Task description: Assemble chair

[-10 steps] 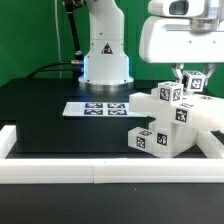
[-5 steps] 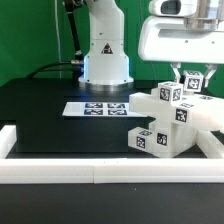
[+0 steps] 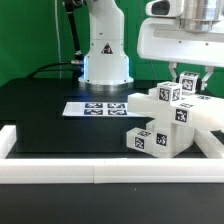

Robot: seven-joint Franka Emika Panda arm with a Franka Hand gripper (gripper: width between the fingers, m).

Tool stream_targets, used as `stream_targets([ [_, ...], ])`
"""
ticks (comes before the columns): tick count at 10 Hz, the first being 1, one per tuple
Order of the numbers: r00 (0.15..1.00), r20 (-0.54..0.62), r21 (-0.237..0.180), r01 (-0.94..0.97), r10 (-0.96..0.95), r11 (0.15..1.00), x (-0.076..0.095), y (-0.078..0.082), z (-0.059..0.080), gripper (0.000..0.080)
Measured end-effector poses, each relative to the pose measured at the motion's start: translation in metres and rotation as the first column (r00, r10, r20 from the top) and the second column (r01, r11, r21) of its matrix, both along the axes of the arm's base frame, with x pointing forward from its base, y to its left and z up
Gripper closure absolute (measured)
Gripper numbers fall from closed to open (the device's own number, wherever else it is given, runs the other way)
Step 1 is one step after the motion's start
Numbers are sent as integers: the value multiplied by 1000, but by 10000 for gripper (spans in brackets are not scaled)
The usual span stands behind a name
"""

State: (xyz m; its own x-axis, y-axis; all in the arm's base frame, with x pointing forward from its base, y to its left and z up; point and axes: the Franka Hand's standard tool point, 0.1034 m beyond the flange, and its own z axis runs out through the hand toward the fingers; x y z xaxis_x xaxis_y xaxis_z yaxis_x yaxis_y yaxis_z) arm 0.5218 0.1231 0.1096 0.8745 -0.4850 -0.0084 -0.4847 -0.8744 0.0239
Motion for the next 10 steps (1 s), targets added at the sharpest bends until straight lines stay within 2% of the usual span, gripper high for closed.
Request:
stream_targets([
  [5,956,5,0,294,-294,956,0,1,0,517],
  [8,891,4,9,454,-454,891,1,1,0,517],
  [10,813,-1,15,583,-583,812,1,2,0,517],
])
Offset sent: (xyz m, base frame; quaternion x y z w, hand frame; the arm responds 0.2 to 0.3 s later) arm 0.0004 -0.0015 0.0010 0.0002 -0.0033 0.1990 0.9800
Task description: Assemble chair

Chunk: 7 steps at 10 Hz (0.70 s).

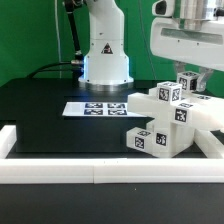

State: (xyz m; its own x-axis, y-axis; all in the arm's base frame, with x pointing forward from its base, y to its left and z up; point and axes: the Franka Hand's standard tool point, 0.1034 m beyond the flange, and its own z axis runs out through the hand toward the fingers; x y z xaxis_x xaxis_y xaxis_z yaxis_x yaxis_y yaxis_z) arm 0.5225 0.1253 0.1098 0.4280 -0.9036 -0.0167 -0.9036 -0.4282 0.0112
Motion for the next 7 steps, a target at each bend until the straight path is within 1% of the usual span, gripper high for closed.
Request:
stream_targets([
  [2,992,-1,1,130,-130,992,0,1,0,517],
  [4,962,-6,6,271,-271,962,-1,3,-1,517],
  [5,954,-7,6,299,-299,954,-1,3,-1,517],
  [6,958,-7,7,286,-286,958,-1,3,-1,517],
  [7,963,-7,7,268,-268,963,-1,3,-1,424],
])
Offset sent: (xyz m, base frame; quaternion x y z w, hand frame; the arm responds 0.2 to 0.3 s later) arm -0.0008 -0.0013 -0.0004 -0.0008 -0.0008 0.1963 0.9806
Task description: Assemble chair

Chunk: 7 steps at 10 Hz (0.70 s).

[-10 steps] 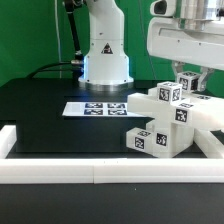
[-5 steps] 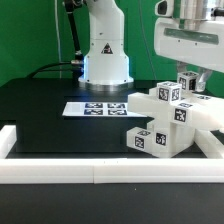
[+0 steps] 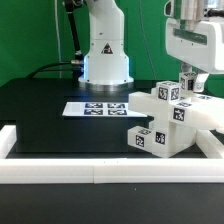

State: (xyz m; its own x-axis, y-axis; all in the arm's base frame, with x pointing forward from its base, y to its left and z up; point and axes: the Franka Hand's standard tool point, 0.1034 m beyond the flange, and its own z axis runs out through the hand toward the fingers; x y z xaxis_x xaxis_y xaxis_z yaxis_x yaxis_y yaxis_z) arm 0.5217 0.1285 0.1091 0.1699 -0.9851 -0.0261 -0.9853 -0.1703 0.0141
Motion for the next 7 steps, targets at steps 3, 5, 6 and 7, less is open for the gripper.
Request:
stream_targets([
  [3,996,3,-1,-85,85,996,1,0,1,185],
  [5,960,8,0,-280,280,960,1,1,1,157],
  [6,933,9,-2,-359,359,933,0,3,1,151],
  [7,889,13,-2,-457,457,889,1,3,1,150],
])
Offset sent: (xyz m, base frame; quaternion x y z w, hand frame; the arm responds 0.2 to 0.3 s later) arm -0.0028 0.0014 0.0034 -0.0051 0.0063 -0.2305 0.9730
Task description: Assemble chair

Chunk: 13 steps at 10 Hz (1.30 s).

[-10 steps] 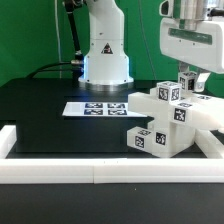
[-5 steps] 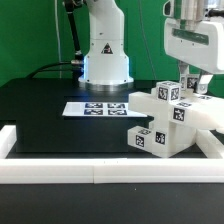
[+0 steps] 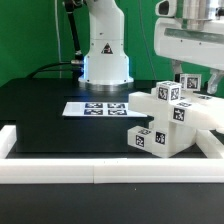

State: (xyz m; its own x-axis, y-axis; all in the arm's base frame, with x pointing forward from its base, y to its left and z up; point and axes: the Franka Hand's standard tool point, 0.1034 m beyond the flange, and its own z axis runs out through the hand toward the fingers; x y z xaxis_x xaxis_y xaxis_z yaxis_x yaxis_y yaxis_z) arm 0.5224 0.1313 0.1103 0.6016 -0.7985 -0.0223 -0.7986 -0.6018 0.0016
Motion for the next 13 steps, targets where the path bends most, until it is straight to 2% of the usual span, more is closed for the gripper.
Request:
stream_targets([
  [3,977,4,2,-213,213,977,0,0,0,150],
  [7,870,10,3,-493,493,870,1,-3,0,150],
  [11,724,10,-1,-690,690,724,0,-6,0,150],
  [13,721,10,-1,-693,693,721,0,-6,-1,174],
])
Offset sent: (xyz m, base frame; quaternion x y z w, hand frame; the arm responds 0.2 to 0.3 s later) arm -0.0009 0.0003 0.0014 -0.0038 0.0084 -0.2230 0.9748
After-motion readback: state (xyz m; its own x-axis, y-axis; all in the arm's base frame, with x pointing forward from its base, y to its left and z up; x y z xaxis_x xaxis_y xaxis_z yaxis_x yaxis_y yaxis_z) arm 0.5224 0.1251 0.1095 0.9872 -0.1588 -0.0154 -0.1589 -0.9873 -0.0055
